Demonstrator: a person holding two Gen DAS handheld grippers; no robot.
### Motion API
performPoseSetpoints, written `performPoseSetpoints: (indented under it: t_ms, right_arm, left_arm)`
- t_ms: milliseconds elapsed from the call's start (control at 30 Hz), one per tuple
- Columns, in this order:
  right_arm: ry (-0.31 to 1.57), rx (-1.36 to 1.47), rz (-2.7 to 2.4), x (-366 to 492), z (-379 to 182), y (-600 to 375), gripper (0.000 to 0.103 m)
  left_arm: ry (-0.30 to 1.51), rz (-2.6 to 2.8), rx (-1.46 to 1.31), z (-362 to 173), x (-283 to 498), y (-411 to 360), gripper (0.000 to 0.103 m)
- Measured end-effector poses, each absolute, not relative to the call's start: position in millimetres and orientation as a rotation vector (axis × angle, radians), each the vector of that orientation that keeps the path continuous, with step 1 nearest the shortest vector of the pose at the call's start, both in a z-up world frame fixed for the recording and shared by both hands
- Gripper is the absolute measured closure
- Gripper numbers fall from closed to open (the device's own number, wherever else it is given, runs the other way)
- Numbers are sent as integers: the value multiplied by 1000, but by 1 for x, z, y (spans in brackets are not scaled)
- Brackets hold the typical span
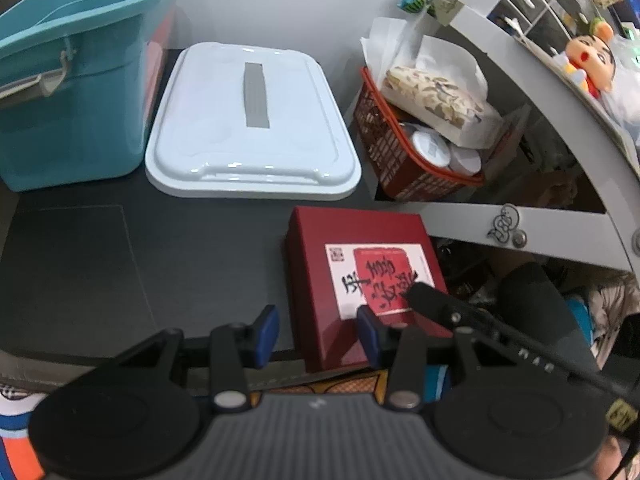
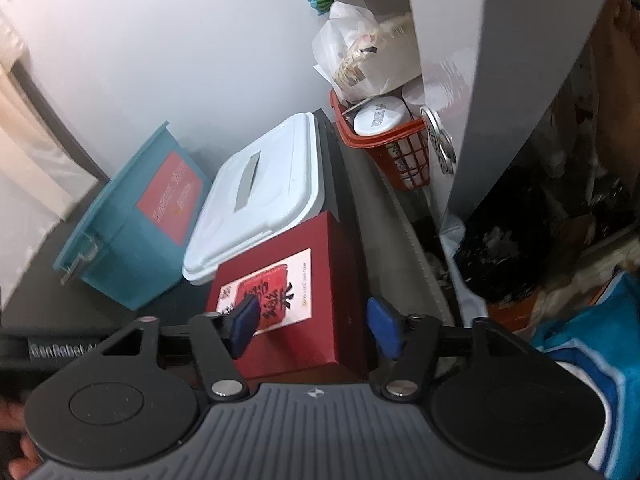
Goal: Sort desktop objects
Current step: 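Bring the open right tool down to the red labelled box, rolling it, then close the right tool fingers on the edge of the red box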
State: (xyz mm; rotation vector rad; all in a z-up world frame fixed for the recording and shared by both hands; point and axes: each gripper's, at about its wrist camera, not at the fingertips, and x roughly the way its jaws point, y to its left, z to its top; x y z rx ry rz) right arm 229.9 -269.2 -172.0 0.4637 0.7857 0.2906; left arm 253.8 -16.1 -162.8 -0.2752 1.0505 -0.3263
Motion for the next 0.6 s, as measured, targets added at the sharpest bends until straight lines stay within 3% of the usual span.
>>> performPoseSetpoints:
  t_ms: [267, 600]
  right_arm:
    - [828, 527, 256, 244, -180, -273, 33]
    - [895, 647, 280, 255, -198, -274, 22]
  left_arm:
    - [1053, -336, -288, -166, 252, -15, 57]
    - [1070, -382, -333, -170, 250, -20, 55]
